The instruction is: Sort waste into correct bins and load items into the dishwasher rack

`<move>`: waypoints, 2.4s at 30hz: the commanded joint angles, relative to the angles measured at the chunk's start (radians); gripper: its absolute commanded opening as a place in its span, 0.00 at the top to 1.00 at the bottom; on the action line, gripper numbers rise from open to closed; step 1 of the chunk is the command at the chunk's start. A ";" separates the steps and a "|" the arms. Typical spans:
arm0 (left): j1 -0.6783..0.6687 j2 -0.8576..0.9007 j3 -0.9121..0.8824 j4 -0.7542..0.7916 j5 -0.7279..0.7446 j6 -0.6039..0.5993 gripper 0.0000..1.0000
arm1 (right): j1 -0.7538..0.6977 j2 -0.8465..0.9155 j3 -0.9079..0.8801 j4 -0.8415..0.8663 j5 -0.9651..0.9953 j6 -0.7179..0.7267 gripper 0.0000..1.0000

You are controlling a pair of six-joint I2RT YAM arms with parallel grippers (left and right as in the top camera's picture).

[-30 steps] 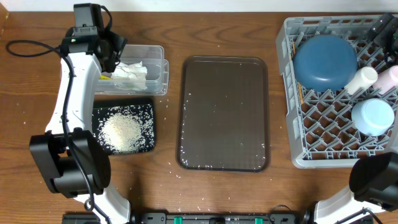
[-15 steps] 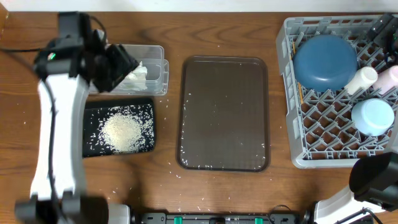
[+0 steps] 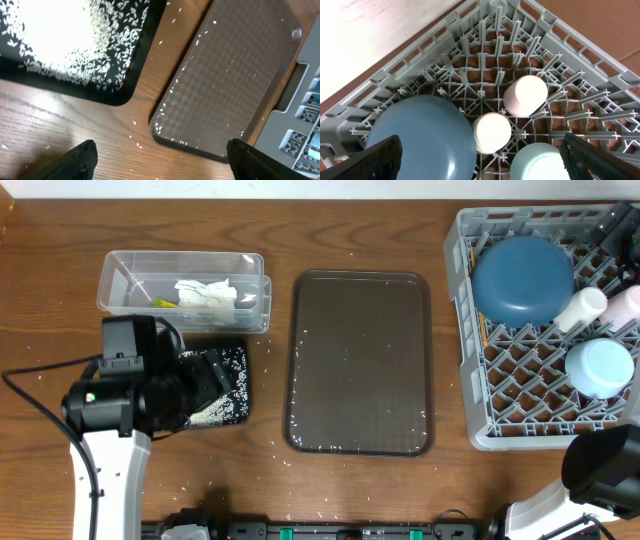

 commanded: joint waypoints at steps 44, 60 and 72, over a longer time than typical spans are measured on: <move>-0.051 -0.505 -1.039 1.188 -0.086 0.747 0.09 | -0.003 0.003 0.007 -0.001 0.010 0.013 0.01; -0.046 -0.919 -1.101 1.072 -0.168 0.753 0.09 | -0.003 0.003 0.007 -0.001 0.010 0.013 0.01; -0.042 -1.062 -1.101 1.056 -0.316 0.350 0.09 | -0.003 0.003 0.007 -0.001 0.010 0.013 0.01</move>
